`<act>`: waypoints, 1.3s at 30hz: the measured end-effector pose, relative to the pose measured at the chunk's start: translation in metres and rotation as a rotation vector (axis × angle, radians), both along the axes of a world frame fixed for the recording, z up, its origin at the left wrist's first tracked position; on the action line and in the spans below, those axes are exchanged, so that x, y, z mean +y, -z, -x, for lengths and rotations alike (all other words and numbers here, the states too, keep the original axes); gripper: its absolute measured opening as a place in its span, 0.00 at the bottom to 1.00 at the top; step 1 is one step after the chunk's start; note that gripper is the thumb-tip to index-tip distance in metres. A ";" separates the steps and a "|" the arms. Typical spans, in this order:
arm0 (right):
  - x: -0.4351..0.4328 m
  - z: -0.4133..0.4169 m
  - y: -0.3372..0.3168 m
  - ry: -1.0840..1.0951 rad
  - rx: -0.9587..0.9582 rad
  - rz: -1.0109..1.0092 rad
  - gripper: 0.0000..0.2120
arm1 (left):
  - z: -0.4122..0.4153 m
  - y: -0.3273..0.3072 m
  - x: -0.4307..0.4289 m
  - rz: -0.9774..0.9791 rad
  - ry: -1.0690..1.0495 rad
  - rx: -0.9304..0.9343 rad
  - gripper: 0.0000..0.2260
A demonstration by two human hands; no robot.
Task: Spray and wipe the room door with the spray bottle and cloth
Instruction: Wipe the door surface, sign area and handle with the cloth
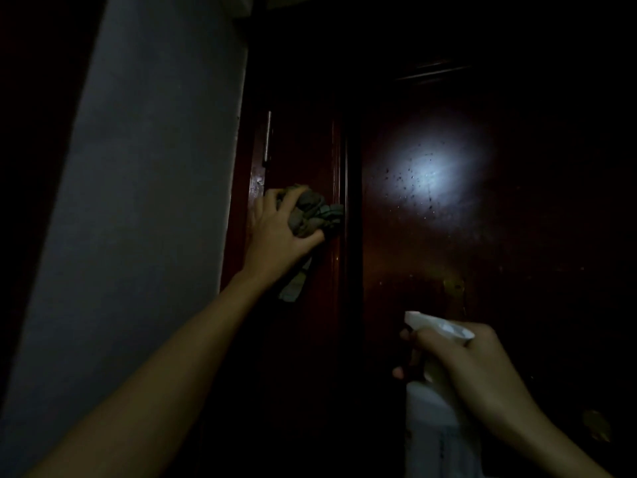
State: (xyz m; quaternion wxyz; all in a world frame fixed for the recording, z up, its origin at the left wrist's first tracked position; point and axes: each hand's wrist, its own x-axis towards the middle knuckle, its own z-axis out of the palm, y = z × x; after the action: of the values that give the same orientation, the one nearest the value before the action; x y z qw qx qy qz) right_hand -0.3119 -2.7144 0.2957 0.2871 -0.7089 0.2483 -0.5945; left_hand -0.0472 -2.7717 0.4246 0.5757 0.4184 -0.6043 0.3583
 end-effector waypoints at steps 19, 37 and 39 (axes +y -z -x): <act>0.021 -0.014 0.064 0.065 -0.129 0.010 0.10 | 0.011 0.271 0.019 -0.186 0.101 0.153 0.32; 0.051 0.078 0.101 0.386 0.032 0.044 0.23 | 0.097 0.073 0.007 0.029 0.117 -0.118 0.30; 0.050 0.092 0.097 0.410 0.035 0.051 0.22 | 0.112 0.032 0.003 0.050 0.106 -0.193 0.31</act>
State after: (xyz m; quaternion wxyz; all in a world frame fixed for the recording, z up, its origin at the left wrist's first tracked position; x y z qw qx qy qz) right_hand -0.4035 -2.6644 0.1987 0.1377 -0.6607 0.3773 -0.6342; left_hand -0.1592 -2.7688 0.3925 0.5434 0.3348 -0.6690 0.3809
